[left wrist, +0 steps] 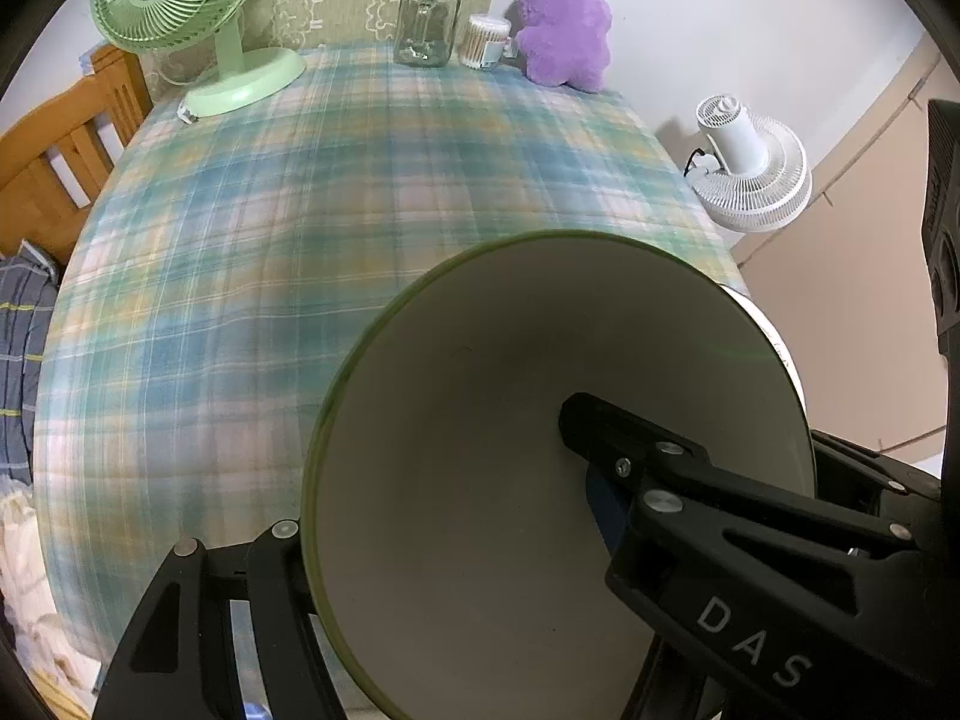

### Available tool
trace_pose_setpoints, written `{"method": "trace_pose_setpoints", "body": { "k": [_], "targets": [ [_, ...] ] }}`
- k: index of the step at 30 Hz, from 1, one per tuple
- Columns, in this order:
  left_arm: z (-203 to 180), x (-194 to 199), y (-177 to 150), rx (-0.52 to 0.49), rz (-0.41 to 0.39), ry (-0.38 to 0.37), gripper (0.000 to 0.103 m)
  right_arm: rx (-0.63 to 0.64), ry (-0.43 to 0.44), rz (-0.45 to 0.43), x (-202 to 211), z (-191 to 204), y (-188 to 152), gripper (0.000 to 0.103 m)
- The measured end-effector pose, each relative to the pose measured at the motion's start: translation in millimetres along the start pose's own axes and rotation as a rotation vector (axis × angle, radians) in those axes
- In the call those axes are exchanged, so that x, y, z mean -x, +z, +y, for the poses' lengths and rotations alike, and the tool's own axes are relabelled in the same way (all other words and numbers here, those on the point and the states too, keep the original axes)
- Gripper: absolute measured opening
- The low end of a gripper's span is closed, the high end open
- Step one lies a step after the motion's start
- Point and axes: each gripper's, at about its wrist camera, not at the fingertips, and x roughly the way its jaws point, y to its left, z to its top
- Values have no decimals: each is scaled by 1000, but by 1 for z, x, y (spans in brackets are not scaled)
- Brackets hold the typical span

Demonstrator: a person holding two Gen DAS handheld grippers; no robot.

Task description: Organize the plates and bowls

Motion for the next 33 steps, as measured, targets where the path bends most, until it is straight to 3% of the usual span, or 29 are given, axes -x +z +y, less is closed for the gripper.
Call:
{"method": "trace_pose_setpoints", "body": {
  "k": [17, 33],
  "targets": [
    [-68, 7, 4, 72, -63, 36, 71, 97, 39, -20, 42, -55, 10, 47],
    [-125, -19, 12, 93, -49, 18, 70, 108, 25, -3, 51, -119, 23, 47]
  ]
}}
